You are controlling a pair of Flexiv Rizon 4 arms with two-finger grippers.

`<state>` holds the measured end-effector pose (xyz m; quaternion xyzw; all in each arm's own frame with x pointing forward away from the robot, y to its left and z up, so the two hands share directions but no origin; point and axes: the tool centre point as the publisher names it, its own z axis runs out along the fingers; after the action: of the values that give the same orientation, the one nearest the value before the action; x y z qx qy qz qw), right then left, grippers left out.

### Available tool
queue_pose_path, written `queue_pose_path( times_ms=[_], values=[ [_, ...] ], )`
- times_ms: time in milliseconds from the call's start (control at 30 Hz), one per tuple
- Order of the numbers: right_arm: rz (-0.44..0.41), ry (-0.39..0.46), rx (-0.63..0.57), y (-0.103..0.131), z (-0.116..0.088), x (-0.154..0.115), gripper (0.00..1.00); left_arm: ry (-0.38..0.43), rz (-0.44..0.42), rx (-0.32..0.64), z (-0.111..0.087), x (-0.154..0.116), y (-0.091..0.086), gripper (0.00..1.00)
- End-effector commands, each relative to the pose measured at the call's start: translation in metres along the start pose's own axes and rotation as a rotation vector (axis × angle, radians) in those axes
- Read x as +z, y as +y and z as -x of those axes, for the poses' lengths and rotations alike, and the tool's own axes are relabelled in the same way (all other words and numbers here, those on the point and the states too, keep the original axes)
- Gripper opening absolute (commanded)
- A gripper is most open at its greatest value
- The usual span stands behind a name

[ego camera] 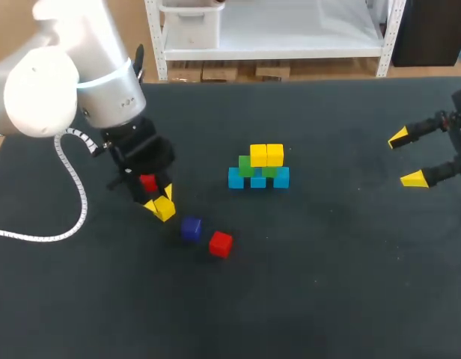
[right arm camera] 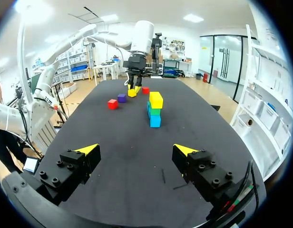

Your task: Place the blue cubes, place green cubes on the blue cubes, place the yellow cubes on the green cubes, then place the red cubes on the yellow cubes, and place purple cube on the red cubes.

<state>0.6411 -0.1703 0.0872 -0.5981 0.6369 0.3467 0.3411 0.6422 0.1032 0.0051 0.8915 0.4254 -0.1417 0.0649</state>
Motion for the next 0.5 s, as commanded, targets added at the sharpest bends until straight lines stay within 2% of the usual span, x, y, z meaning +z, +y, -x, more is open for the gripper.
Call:
queue_pose_path(
  times_ms=[33,167,200,300,367,400,467,500],
  values=[
    [0.001,-0.002,-0.001,-0.001,0.000,0.001,1.00,-0.036,0.041,-0.131,0.003,-0.014,-0.005,0.00],
    [0.001,-0.002,-0.001,-0.001,0.000,0.001,1.00,-0.059,0.102,-0.327,0.010,-0.029,-0.002,0.00],
    [0.001,-0.002,-0.001,-0.001,0.000,0.001,1.00,-0.050,0.111,-0.339,0.012,-0.032,-0.001,0.00],
    [0.001,-0.002,-0.001,-0.001,0.000,0.001,1.00,-0.035,0.138,-0.452,0.019,-0.041,0.004,0.00],
    [0.001,-0.002,-0.001,-0.001,0.000,0.001,1.00,0.018,0.164,-0.490,0.026,-0.047,0.010,0.00],
    [0.001,-0.002,-0.001,-0.001,0.000,0.001,1.00,0.015,0.162,-0.514,0.028,-0.050,0.013,0.00],
    [0.001,-0.002,-0.001,-0.001,0.000,0.001,1.00,0.113,0.173,-0.542,0.033,-0.055,0.021,0.00],
    [0.001,-0.002,-0.001,-0.001,0.000,0.001,1.00,0.102,0.198,-0.548,0.036,-0.058,0.025,0.00]
  ],
)
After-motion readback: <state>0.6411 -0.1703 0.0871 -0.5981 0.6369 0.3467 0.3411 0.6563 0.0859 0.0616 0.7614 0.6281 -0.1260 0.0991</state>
